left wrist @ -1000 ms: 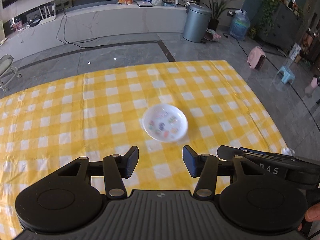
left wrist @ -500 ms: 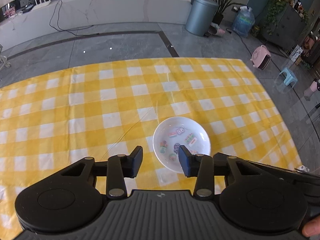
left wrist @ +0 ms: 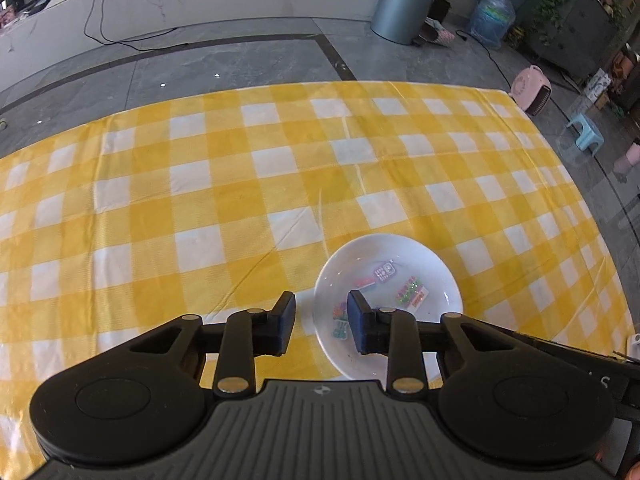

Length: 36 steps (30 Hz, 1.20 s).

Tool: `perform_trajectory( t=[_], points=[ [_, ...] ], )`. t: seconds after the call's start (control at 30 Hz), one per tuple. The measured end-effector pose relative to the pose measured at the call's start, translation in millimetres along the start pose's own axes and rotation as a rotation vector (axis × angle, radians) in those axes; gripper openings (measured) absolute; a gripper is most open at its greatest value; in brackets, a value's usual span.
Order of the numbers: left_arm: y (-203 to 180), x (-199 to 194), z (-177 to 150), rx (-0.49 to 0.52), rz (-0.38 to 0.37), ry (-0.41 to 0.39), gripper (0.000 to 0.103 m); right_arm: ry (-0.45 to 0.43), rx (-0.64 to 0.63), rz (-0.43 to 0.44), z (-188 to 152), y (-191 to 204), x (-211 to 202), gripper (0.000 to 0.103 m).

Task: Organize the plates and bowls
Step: 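Move both grippers to the small white sticker bowl and close on its rim, then lift the white sticker bowl with both grippers and carry it over the plates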

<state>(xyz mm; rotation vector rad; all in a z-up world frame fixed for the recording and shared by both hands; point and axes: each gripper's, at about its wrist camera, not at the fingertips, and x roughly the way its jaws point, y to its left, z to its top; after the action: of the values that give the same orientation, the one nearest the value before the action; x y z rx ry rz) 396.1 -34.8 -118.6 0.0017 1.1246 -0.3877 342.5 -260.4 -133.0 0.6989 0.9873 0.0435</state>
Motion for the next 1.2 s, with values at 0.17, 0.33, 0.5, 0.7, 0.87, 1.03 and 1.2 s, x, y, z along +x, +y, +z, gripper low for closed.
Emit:
perform_trajectory(
  t=[0.17, 0.33, 0.5, 0.7, 0.87, 1.03, 1.2],
  points=[
    [-6.9, 2.2, 0.0, 0.035, 0.014, -0.008, 0.019, 0.011, -0.013, 0.028, -0.9, 0.8, 6.2, 0.015],
    [-8.3, 0.0, -2.0, 0.033, 0.028, -0.014, 0.013, -0.001, -0.035, 0.019, -3.3, 2.1, 7.9, 0.006],
    [-11.2, -10.9, -2.0, 0.031, 0.023, -0.024, 0.007, -0.004, -0.017, 0.014, -2.9, -0.2, 1.3, 0.004],
    [-15.4, -32.1, -6.7, 0.015, 0.015, -0.040, 0.006, -0.013, -0.010, 0.031, -2.6, 1.6, -14.0, 0.003],
    [-25.5, -56.0, -14.3, -0.010, 0.012, -0.064, 0.005, -0.024, 0.009, 0.053, -6.5, 1.2, -36.3, 0.002],
    [-42.1, -87.7, -26.4, -0.025, 0.013, -0.102, 0.004, -0.055, -0.001, 0.084, -15.8, 3.3, -69.5, 0.002],
    [-60.3, -114.8, -44.8, -0.042, 0.021, -0.132, 0.003, -0.050, 0.010, 0.103, -25.9, -1.7, -98.3, 0.001]
  ],
)
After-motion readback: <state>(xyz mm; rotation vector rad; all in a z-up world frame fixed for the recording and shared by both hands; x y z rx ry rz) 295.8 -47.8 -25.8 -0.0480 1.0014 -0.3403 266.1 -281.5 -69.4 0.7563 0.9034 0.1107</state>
